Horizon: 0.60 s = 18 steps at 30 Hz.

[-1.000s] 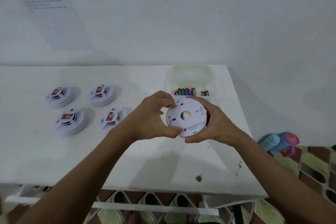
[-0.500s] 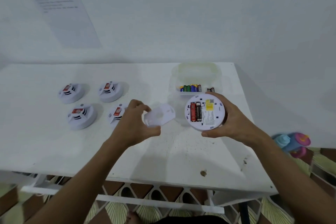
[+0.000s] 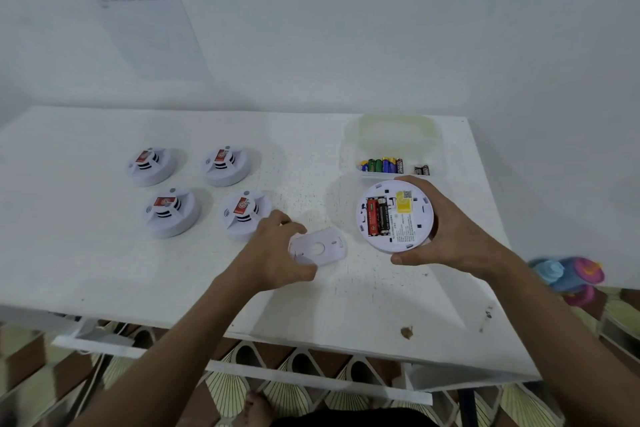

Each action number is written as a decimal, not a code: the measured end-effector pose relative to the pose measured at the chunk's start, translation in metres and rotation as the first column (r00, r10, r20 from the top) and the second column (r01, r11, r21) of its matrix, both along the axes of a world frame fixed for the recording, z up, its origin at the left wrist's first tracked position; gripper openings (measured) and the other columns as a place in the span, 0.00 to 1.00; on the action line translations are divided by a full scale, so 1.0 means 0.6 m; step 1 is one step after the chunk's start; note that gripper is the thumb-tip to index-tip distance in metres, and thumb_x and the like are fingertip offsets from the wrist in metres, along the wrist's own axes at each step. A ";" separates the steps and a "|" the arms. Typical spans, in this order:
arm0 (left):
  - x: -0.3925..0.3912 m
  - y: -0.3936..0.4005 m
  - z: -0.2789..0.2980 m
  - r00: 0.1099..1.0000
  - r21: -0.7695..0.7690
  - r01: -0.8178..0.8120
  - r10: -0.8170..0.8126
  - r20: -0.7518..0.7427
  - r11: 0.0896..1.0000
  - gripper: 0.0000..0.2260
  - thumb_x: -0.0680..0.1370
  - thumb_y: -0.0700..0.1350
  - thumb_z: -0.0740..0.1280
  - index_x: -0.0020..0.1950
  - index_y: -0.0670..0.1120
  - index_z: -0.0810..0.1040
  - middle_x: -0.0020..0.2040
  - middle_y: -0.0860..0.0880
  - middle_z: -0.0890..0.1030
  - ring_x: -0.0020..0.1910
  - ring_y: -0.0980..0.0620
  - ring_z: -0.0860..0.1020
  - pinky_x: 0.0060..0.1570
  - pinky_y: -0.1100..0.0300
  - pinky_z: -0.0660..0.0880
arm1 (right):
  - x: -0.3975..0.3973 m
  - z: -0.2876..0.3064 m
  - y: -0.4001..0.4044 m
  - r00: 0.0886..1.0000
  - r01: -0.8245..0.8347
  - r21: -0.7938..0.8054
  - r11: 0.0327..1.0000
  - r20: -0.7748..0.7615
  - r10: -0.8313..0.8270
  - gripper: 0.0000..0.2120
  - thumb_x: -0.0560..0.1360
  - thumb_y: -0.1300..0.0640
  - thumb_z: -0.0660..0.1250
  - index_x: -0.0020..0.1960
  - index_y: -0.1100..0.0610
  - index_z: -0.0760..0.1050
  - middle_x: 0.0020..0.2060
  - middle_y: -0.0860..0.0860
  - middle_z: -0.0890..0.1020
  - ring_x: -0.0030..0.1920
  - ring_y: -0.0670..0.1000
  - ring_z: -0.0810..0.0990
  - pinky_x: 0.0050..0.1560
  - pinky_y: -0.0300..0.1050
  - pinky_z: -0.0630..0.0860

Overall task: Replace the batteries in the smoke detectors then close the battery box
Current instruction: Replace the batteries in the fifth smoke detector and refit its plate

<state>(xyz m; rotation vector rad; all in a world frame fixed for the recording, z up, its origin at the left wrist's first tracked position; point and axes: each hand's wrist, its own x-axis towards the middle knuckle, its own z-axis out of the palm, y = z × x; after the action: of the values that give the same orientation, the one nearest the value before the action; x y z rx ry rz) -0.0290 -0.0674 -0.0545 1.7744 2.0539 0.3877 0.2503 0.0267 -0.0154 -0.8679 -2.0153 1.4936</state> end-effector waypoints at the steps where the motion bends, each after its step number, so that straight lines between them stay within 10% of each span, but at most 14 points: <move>1: 0.003 0.001 0.012 1.000 0.033 0.002 -0.003 0.025 0.999 0.26 0.67 0.56 0.74 0.62 0.51 0.76 0.58 0.53 0.69 0.55 0.55 0.69 0.51 0.62 0.67 | -0.002 0.002 -0.001 1.000 -0.010 0.004 1.000 0.003 0.010 0.47 0.57 0.63 0.82 0.70 0.45 0.66 0.60 0.36 0.77 0.63 0.40 0.75 0.54 0.36 0.78; 6: 0.048 0.017 0.105 0.973 0.268 0.071 -0.125 0.193 0.961 0.20 0.71 0.54 0.72 0.61 0.57 0.75 0.56 0.58 0.74 0.50 0.63 0.76 0.44 0.69 0.73 | -0.009 0.007 0.003 0.999 -0.035 0.018 0.999 -0.004 0.035 0.47 0.60 0.70 0.82 0.70 0.44 0.65 0.61 0.36 0.77 0.64 0.41 0.75 0.54 0.36 0.78; 18: 0.110 0.081 0.170 0.934 0.181 0.316 -0.338 0.113 0.932 0.20 0.69 0.50 0.73 0.59 0.52 0.73 0.55 0.56 0.79 0.47 0.56 0.80 0.40 0.63 0.79 | 0.006 0.020 0.004 0.997 0.015 0.052 0.999 -0.075 -0.011 0.48 0.61 0.71 0.81 0.73 0.51 0.63 0.64 0.40 0.75 0.66 0.47 0.75 0.57 0.41 0.78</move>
<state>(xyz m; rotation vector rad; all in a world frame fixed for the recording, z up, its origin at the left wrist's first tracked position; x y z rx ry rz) 0.0372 -0.0186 0.0476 2.0755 1.6285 0.5718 0.2540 0.0290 -0.0031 -0.7908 -1.9817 1.4376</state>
